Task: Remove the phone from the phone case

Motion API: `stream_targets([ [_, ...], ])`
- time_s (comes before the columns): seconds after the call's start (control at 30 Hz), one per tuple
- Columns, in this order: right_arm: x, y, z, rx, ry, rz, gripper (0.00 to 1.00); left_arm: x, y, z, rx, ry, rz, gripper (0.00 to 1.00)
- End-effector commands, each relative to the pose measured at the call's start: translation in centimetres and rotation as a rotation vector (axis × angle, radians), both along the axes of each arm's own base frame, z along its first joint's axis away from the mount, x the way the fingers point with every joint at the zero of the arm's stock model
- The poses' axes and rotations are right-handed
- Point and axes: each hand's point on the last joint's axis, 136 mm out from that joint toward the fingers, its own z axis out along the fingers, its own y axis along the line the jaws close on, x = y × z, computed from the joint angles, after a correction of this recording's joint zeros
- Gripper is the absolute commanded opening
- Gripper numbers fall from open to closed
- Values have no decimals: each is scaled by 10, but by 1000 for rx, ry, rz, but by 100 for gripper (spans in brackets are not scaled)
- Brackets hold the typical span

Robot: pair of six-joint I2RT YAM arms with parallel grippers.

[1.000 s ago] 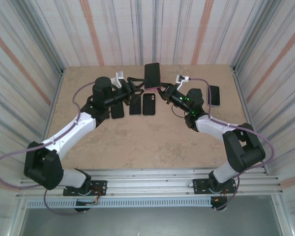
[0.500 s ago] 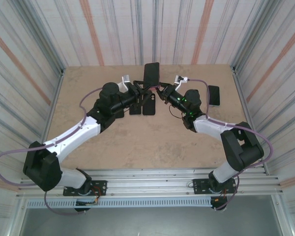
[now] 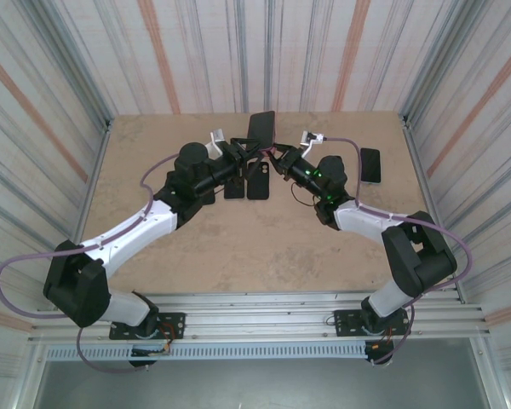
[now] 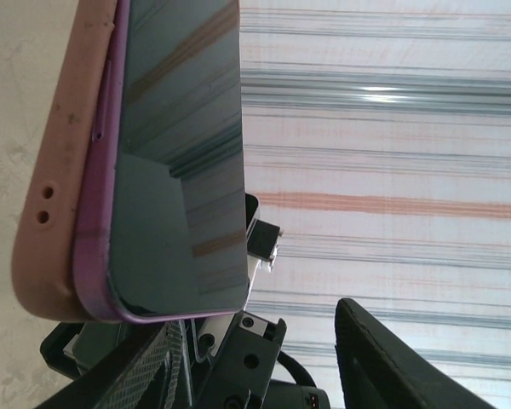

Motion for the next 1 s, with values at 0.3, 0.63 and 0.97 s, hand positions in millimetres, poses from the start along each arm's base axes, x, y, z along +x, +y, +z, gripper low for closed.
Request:
stream_targets([
  [0.3, -18, -10, 56, 74, -203, -75, 3, 12, 0, -1, -35, 28, 125, 45],
  [0.63, -22, -11, 49, 80, -203, -101, 3, 28, -1, 17, -121, 16, 194, 28],
  [0.97, -20, -12, 36, 59, -171, -123, 3, 26, -4, 44, -145, -42, 184, 7],
])
